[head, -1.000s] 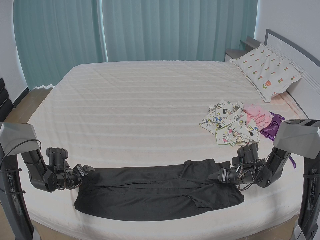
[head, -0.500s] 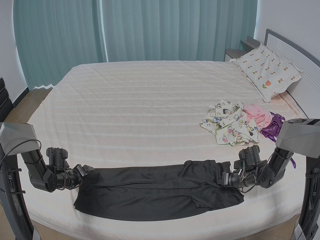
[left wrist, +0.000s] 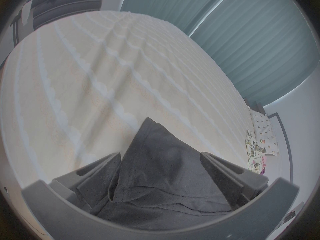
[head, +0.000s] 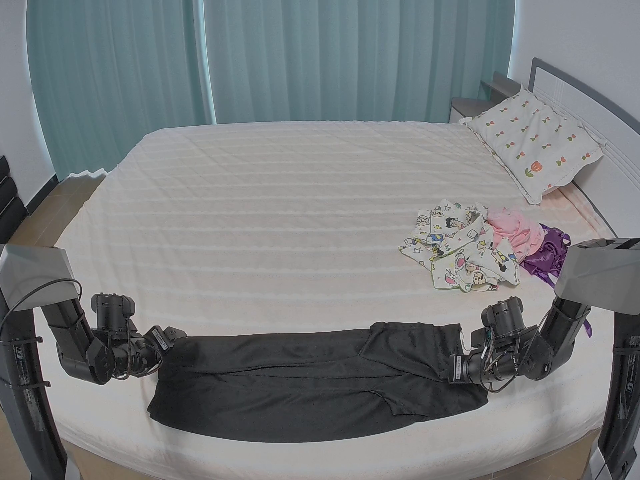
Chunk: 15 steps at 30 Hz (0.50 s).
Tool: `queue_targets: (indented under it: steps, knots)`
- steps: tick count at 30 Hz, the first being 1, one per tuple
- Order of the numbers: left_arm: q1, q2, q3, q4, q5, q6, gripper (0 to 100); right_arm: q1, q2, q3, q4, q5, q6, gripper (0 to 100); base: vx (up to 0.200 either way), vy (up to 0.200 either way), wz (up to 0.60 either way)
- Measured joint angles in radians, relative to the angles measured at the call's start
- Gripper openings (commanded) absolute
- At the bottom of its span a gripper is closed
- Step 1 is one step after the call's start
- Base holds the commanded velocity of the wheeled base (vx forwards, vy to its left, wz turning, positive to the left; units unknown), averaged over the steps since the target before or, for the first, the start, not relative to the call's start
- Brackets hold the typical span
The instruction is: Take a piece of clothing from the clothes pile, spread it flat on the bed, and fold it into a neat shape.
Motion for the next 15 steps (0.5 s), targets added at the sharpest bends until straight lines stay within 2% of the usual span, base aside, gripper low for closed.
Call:
queue_targets:
  steps: [3,9,12,13,15]
  knots:
    - [0.000,-0.014,0.016,-0.004,0.009,0.016,100,-0.003,-0.005,0.001,-0.004,0.001,0.007,0,0.000,0.000,0.00]
    - [-0.006,-0.029,0.067,-0.011,0.006,0.162,100,-0.008,-0.041,0.010,-0.006,0.003,0.014,0,0.000,0.000,0.00]
    - [-0.008,-0.019,0.080,-0.026,0.006,0.206,100,-0.010,-0.062,0.013,-0.006,0.003,0.017,0,0.000,0.000,0.00]
    - [-0.009,-0.012,0.083,-0.040,0.007,0.216,100,-0.011,-0.068,0.014,-0.007,0.001,0.018,100,0.000,0.000,0.00]
    - [-0.010,0.007,0.088,-0.089,0.007,0.239,100,-0.011,-0.083,0.021,-0.007,-0.005,0.025,100,0.000,0.000,0.00]
